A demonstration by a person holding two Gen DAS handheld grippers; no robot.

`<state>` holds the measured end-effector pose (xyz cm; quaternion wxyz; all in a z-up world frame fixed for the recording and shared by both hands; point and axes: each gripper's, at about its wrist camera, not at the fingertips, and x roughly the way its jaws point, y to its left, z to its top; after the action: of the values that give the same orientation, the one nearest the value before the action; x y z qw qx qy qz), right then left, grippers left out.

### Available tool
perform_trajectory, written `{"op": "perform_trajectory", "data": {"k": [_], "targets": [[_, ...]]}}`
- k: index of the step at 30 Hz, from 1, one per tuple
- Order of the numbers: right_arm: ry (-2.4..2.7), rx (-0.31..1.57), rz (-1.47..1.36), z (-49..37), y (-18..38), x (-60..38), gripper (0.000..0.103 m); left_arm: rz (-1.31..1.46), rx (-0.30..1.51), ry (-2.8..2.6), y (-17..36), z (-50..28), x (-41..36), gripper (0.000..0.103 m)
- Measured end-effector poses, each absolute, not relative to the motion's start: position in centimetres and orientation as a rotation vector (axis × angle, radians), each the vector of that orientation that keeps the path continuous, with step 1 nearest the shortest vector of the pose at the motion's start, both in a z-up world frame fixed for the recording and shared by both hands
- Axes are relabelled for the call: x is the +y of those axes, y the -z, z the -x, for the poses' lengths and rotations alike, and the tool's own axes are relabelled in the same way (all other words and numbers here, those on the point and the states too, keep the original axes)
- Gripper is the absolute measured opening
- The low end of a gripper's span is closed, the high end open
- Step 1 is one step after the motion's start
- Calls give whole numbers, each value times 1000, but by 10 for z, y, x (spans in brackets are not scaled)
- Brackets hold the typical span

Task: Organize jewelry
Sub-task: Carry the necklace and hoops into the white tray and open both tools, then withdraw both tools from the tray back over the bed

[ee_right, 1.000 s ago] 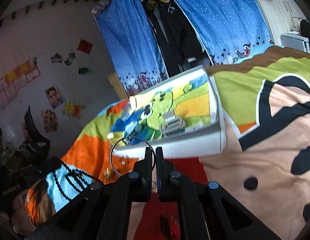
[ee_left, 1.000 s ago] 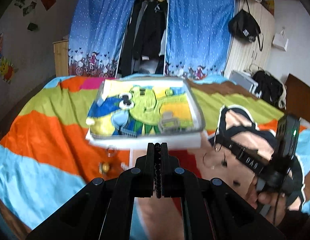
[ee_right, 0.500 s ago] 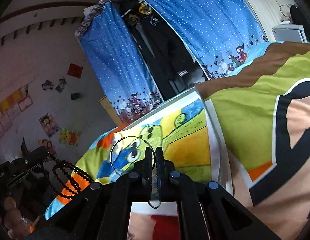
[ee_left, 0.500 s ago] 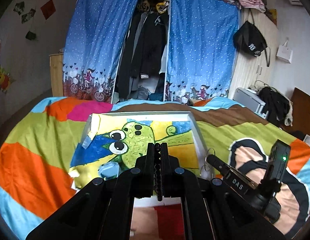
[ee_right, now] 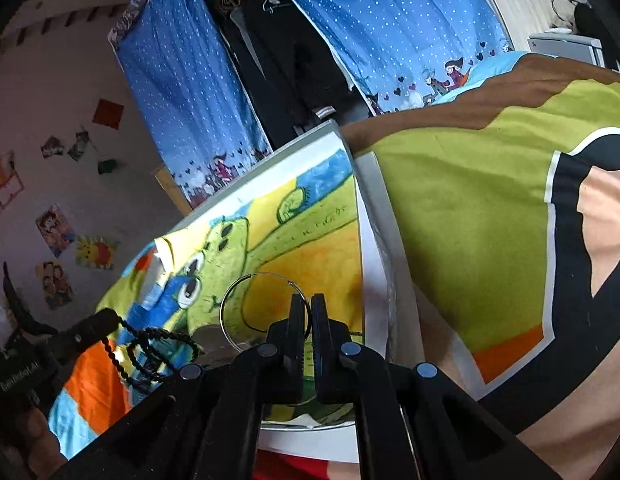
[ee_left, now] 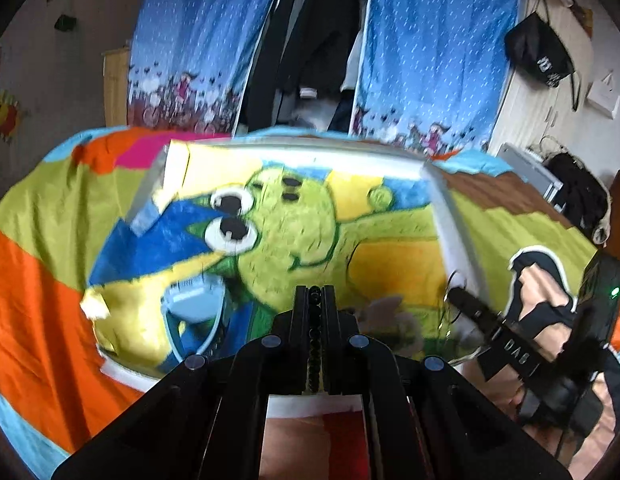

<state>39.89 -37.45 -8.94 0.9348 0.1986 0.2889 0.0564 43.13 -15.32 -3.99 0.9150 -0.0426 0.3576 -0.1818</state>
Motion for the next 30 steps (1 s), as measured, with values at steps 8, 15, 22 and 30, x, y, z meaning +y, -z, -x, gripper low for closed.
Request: {"op": "perform_trajectory", "data": {"k": [8,15,22,30], "targets": [[-64,618,-293,-403,88,-365,9,120,832,310,61,-437,-145,4],[-45,564,-237,-389,72,-362,43,144,779,269,43,-419,-138,53],[-37,462,-191,-360,45,-362,74,151,706,203,3,-389,-127,75],[-76,316,-168,-306,12,-356,103,132,554,145,-34,-330,-108,101]]}}
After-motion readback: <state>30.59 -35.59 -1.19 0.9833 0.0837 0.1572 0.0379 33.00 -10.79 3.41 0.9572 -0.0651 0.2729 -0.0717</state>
